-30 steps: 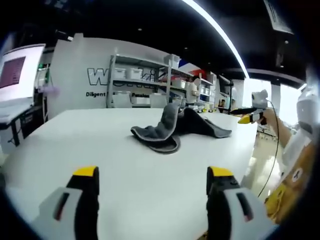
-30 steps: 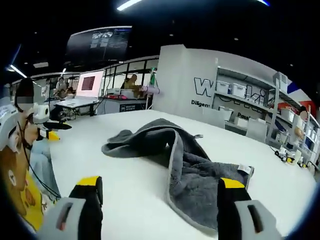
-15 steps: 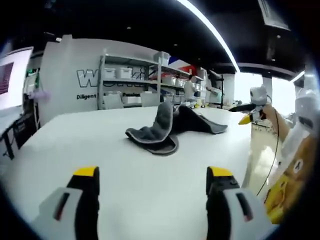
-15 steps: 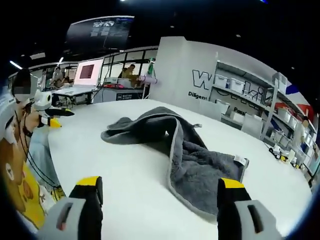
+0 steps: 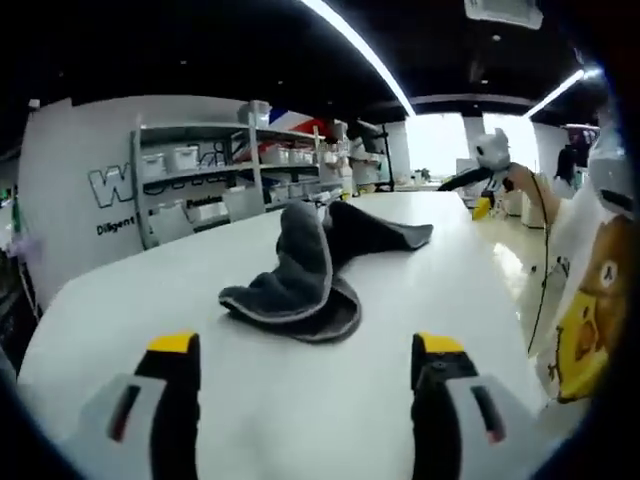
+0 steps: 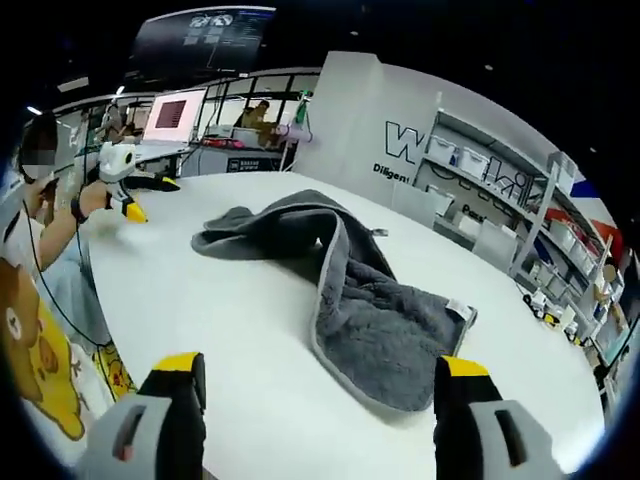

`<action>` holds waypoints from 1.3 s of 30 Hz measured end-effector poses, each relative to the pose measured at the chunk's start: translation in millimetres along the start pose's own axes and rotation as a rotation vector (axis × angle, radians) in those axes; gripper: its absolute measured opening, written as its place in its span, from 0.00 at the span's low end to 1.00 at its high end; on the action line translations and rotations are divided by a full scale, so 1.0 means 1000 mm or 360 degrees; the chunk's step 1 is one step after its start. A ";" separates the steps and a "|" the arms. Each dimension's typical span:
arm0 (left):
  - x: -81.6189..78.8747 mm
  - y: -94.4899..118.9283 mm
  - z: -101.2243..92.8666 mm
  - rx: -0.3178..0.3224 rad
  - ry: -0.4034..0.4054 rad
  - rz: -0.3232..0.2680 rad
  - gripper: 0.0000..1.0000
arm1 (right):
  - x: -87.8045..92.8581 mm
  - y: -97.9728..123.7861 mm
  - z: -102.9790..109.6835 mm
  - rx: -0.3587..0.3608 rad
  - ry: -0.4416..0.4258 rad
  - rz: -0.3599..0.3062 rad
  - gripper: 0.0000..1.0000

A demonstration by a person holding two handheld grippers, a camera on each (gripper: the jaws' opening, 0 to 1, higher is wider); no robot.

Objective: Fold the towel on the table until its edges align and the towel forms a compact rectangular stack.

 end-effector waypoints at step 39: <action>-0.012 -0.096 0.014 0.0317 -0.0296 0.0114 0.28 | 0.003 0.014 0.003 0.0016 0.0003 -0.0009 0.96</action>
Point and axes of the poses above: the point that each gripper's makers call its tool centre point, and the gripper's own axes: y roughly backward along the fingers, z roughly to its left, x roughly out of its underside, the point moved 10 cm from there along y, roughly backward along the fingers, and after that the axes turned 15 degrees about z, right-handed, at the moved point
